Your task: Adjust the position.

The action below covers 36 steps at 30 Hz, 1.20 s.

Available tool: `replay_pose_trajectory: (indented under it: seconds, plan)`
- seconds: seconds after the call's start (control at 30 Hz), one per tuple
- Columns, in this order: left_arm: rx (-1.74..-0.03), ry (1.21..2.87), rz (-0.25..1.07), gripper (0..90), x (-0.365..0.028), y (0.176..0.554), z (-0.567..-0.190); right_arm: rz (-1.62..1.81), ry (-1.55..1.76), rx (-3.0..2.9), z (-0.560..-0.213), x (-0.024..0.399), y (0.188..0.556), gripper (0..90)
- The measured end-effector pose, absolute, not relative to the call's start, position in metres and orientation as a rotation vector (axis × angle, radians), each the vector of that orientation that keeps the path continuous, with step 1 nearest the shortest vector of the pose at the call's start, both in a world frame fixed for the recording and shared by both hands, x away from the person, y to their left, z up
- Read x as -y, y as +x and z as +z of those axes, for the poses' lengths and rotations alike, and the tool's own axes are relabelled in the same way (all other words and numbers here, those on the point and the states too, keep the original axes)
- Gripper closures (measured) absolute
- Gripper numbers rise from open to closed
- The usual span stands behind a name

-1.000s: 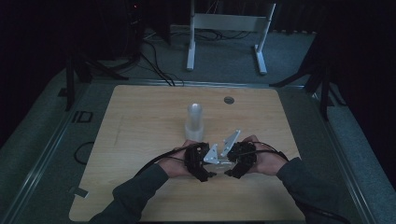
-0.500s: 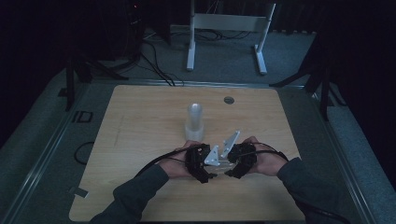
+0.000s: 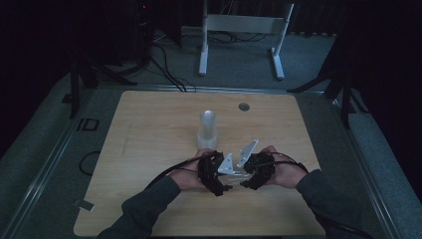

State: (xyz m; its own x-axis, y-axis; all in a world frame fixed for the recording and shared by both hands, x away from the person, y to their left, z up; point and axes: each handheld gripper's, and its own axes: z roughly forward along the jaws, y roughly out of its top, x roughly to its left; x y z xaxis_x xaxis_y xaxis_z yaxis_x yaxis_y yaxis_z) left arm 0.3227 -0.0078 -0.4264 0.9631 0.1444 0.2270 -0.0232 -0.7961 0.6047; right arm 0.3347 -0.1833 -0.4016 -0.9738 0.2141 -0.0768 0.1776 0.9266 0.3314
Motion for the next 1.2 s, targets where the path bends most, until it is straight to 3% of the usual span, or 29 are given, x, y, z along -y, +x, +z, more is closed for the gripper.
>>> replay_pose_trajectory:
  seconds: [0.73, 1.2]
  plan:
    - [-0.178, 2.382, 0.375, 17.7, 0.0, 0.327, -0.417, 0.493, 0.451, -2.927, -0.409, 0.203, 0.339, 41.3]
    - [-0.254, 2.307, 0.365, 22.9, -0.004, 0.331, -0.412, 0.513, 0.591, -2.854, -0.412, 0.221, 0.341, 41.3]
